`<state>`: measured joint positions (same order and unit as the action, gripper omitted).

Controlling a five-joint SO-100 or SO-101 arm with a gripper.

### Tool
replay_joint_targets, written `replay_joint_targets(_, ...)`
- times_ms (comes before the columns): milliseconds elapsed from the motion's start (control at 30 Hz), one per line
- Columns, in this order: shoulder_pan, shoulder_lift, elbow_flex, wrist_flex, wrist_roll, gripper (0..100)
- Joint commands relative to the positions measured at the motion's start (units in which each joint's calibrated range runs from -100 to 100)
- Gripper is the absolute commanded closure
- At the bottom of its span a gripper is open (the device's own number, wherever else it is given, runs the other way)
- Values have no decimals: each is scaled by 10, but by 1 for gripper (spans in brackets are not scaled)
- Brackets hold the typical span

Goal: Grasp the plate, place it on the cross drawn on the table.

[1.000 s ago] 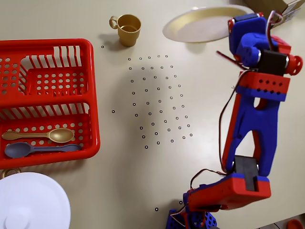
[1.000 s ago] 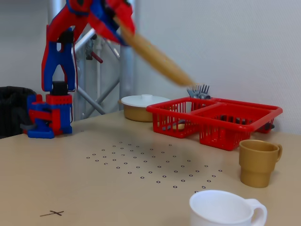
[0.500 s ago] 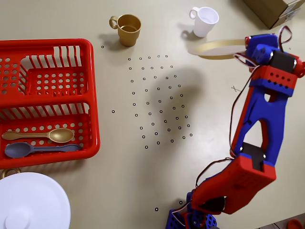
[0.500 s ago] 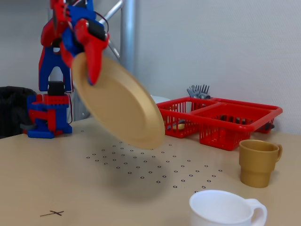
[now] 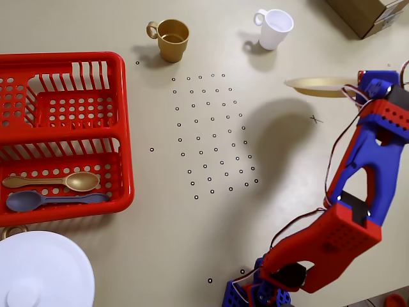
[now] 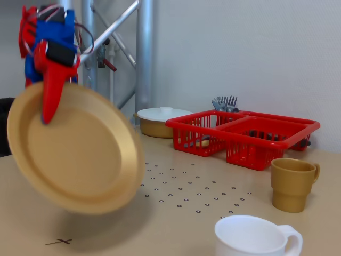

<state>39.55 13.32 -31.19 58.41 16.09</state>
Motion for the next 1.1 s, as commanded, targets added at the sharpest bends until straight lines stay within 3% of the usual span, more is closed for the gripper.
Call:
replay_joint_targets(0, 14, -36, 17, -42, -2, 100)
replay_joint_targets(333, 26, -69, 213, -186, 4, 100)
replay_joint_targets(533, 36, -60, 249, -227, 9, 100)
replay_joint_targets(1067, 65, -152, 542, -391, 32, 89)
